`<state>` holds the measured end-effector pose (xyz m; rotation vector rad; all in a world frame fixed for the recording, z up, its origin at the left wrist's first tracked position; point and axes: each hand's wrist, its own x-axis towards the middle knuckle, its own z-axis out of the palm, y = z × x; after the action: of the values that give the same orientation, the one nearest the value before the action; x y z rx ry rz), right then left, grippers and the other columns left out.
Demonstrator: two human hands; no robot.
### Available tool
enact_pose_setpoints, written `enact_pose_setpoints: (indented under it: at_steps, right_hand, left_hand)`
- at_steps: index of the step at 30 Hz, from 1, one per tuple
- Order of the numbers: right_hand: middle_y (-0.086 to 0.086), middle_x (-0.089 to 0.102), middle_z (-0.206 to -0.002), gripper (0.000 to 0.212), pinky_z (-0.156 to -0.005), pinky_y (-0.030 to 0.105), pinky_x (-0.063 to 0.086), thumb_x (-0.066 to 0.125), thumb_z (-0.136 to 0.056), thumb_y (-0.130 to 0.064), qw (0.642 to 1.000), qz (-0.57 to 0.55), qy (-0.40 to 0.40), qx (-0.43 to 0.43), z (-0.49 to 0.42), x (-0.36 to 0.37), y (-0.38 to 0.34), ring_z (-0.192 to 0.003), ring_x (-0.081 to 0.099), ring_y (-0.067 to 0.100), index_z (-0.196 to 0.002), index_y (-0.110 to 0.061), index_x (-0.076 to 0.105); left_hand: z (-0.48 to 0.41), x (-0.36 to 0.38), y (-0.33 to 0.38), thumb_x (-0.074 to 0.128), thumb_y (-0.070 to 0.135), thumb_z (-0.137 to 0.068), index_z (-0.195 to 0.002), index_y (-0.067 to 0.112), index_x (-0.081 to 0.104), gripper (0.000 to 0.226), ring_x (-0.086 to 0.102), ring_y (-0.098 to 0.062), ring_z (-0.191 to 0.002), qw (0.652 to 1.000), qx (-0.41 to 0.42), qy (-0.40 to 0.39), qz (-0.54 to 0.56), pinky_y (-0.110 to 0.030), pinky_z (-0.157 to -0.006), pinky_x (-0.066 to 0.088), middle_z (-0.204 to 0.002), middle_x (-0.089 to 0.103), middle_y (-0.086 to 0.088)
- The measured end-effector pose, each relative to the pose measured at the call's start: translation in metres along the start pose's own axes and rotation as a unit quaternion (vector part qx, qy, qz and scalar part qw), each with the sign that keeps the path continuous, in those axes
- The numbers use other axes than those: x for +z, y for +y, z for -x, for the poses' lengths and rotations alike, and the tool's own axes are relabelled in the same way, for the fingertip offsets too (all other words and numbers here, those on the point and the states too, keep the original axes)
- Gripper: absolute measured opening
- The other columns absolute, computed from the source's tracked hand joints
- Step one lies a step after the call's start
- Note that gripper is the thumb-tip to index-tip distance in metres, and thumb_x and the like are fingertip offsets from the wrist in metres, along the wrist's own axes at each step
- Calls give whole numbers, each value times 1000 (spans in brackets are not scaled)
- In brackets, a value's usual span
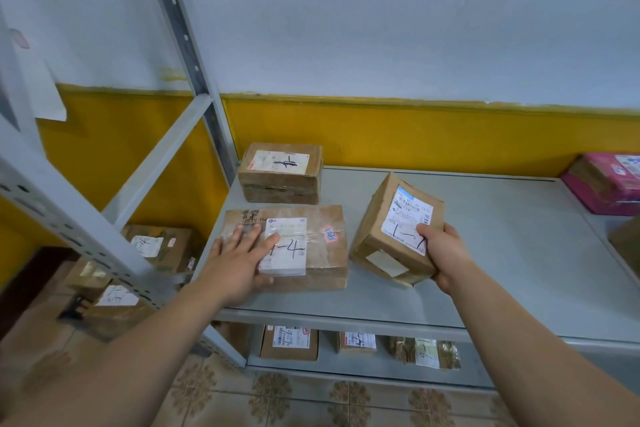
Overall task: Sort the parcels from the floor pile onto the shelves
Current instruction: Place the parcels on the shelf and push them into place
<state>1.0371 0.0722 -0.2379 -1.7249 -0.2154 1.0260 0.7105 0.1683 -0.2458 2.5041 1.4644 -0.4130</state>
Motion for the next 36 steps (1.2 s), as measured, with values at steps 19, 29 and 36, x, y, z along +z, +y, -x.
enact_pose_setpoints:
  at_steps: [19, 29, 36]
  right_hand:
    - [2, -3, -166, 67, -120, 42, 16, 52, -97, -44, 891, 413, -1, -186, 18, 19, 39, -152, 3, 23, -156, -32, 23]
    - [-3, -4, -167, 63, -121, 43, -10, 32, -101, -57, 741, 626, -71, -233, 29, 32, 44, -152, -12, 18, -157, -36, 15]
    - [3, 9, -166, 59, -121, 45, 2, 29, -101, -47, 757, 612, -33, -227, -30, 78, -6, -152, 3, 23, -157, -30, 19]
  left_hand:
    - [-4, -8, -8, 26, 87, -77, -151, 44, -4, 91, -21, -27, -147, 999, -41, -8, -6, -62, -114, -7, -162, -16, 6]
    - [-32, -16, 12, 17, 78, -86, -153, 38, -7, 82, -19, -26, -147, 999, -26, 10, 37, -63, -116, -2, -161, -18, 4]
    - [-67, -26, 16, 25, 76, -88, -153, 38, 4, 79, -9, -23, -149, 993, -75, 41, 76, -62, -114, -2, -163, -7, 5]
